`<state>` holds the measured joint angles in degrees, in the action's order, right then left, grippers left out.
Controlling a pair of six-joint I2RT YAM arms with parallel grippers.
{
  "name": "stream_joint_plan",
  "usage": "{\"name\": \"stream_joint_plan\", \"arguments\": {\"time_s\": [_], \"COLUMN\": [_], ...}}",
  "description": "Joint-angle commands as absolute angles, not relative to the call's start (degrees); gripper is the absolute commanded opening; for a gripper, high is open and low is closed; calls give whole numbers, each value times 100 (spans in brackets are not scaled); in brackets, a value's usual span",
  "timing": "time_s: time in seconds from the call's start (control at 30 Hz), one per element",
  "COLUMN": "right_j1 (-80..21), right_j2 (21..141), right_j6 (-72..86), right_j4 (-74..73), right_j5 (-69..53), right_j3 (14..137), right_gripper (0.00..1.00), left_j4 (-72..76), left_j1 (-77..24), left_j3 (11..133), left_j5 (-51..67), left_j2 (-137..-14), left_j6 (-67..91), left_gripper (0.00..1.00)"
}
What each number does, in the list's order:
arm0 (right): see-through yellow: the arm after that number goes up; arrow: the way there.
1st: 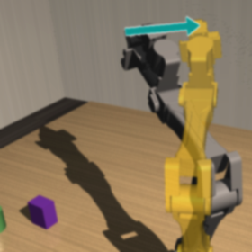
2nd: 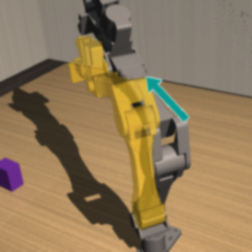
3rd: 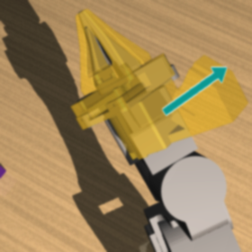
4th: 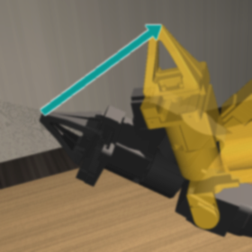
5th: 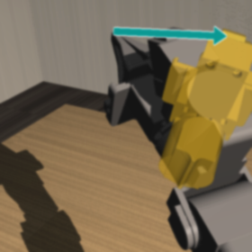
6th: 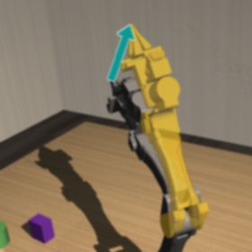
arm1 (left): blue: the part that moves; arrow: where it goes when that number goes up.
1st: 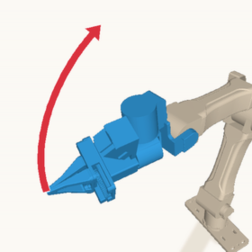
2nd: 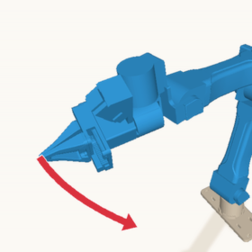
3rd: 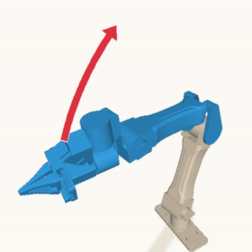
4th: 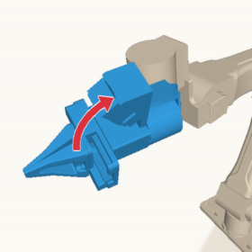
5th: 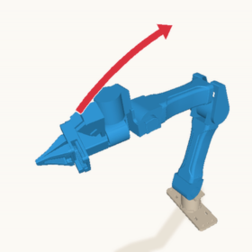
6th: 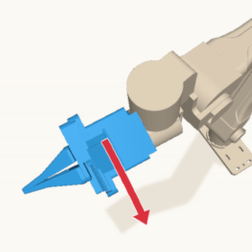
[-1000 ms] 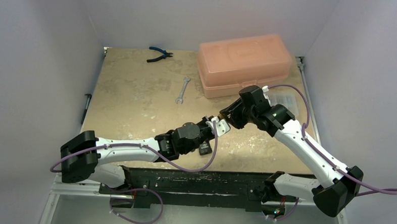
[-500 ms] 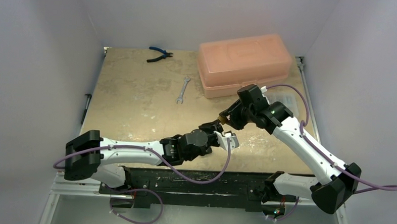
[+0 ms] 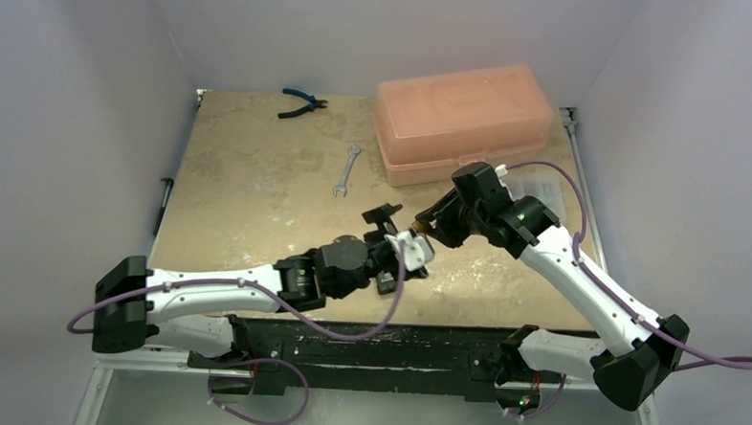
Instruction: Unlock with the key
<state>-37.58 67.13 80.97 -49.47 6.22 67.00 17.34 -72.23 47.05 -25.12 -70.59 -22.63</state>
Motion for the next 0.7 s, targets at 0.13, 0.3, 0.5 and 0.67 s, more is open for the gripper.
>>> {"name": "stream_joint_plan", "arguments": {"time_s": [0.13,0.3,0.5,0.67], "right_j1": [-3780,-3778,-3779,-3784], "right_j2": [6272,6192,6145,6117], "right_j6": [8207,8212,8225,8234], "right_j4": [-4739,-4737,-4717,-4707], "right_j5": [795,817,866,853], "right_j3": [6636,6649,6671,6671], "right_gripper": [0,0,0,0], "left_j4": [2584,3857,4477,4566], "left_j1": [-5500,-5001,-4931,-4913], "left_j3": [3827,3355,3357,3426], "left_j5": [117,1174,1619,1874], "left_j2": [-5980,-6154,-6597,-6801], "left_j6": [1001,2325,2898,3031], "left_gripper": [75,61,51,47]}}
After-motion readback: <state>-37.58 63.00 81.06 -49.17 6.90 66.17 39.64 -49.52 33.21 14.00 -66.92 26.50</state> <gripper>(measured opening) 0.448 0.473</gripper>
